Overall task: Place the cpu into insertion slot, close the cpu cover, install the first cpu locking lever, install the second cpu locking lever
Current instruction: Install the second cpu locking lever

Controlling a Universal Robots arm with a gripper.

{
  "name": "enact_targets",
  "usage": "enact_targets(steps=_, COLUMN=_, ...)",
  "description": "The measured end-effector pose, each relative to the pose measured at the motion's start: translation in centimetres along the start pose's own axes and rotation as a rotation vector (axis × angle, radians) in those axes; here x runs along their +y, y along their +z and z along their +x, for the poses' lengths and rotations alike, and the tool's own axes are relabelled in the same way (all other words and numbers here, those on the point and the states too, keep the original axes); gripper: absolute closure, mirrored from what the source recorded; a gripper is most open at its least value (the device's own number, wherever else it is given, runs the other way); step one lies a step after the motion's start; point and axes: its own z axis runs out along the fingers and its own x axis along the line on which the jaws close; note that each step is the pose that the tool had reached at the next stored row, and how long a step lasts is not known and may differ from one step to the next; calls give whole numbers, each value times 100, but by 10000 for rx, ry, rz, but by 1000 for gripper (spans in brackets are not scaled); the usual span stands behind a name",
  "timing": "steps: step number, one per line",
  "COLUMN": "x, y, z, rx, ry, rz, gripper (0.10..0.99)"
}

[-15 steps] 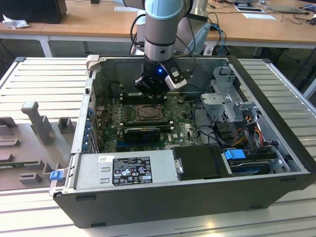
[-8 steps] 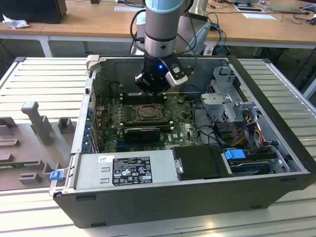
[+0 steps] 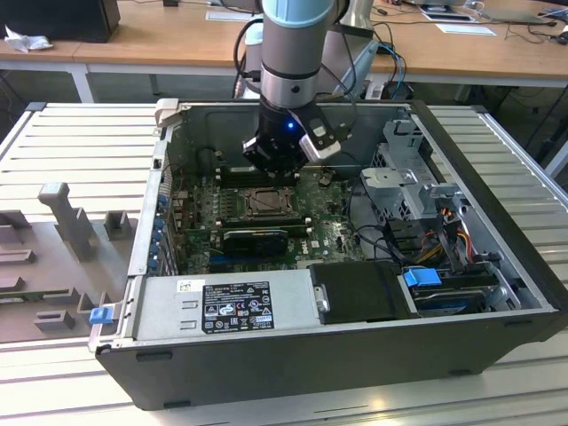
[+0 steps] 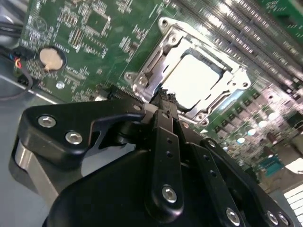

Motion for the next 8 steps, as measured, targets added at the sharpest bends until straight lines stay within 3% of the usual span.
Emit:
enact_targets(steps=2, x=-58, y=-7, z=3, rx=-2, ry=0, rz=-1, gripper=980)
enact_targets(steps=4, x=-67, y=-93, z=5, rx=-1, ry=1, rz=0, gripper=980)
enact_targets(steps=8, x=-192, y=-106, z=13, rx=-1, ry=1, rz=1, gripper=980)
